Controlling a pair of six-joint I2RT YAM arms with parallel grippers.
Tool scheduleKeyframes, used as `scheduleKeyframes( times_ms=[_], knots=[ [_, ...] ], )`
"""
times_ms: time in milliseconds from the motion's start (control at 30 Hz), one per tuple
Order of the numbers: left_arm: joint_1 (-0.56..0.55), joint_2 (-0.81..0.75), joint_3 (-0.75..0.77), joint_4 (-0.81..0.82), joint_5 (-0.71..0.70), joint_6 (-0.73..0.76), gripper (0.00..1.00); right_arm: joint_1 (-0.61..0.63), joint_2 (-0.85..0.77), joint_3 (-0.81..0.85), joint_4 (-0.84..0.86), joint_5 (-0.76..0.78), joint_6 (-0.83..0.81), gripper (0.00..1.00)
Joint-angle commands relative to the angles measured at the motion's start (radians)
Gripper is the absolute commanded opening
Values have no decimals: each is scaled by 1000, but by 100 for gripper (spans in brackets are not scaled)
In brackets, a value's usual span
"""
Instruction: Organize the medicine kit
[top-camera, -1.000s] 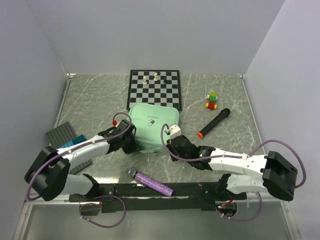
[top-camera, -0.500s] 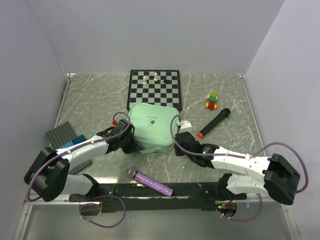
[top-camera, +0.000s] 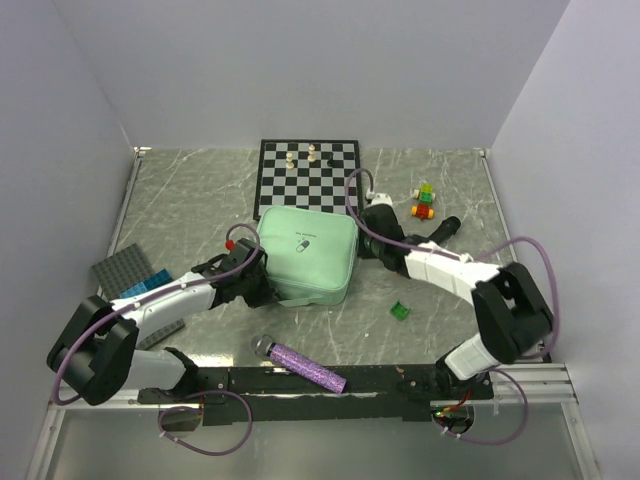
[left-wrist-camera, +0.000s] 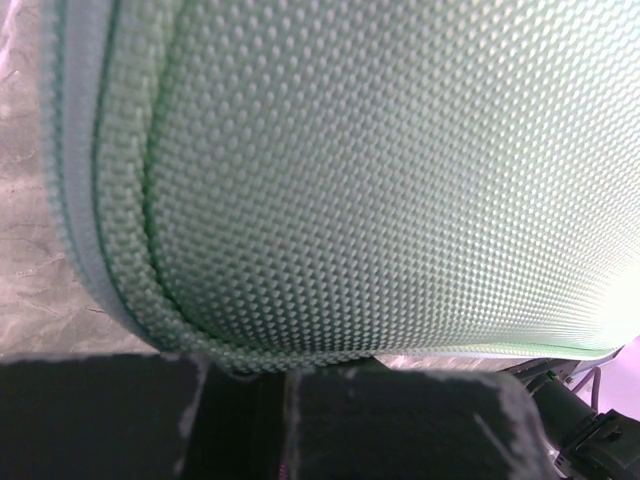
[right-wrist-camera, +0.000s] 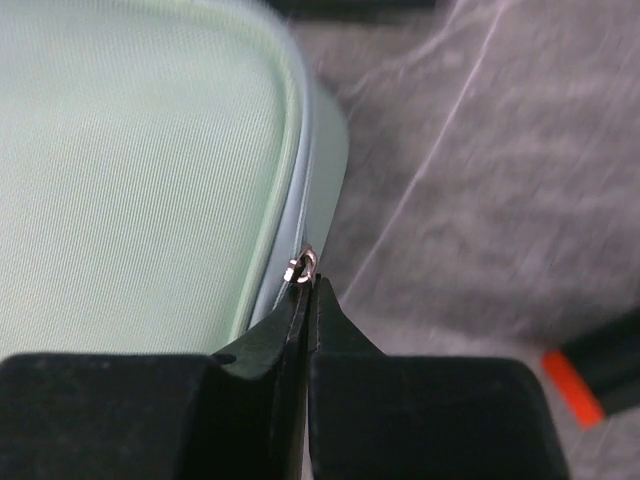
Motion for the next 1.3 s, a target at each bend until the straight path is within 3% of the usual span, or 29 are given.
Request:
scheduleKeyframes(
  times_ms=[0,233,433,600,833,1033,1267],
  knots=[
    [68,61,-36,-26,-245,168,1,-104,93,124,163,224,-107,0],
    [69,-32,25,-127,-310,231,1,-77,-55,-70,286,182,-54,0],
    [120,-42,113,-157,-300,352,1,102,-273,-202,161,329,-9,0],
    [158,12,166,-140,-298,359,1,276,-439,-273,18,405,104,0],
    [200,213,252,-68,-297,348,1,471,-400,-311,-117,473,244,0],
    [204,190,184,-34,-324,351,1,439,-418,-317,-232,525,310,0],
    [218,208,191,-59,-400,414,1,178,-415,-308,-128,409,226,0]
  ],
)
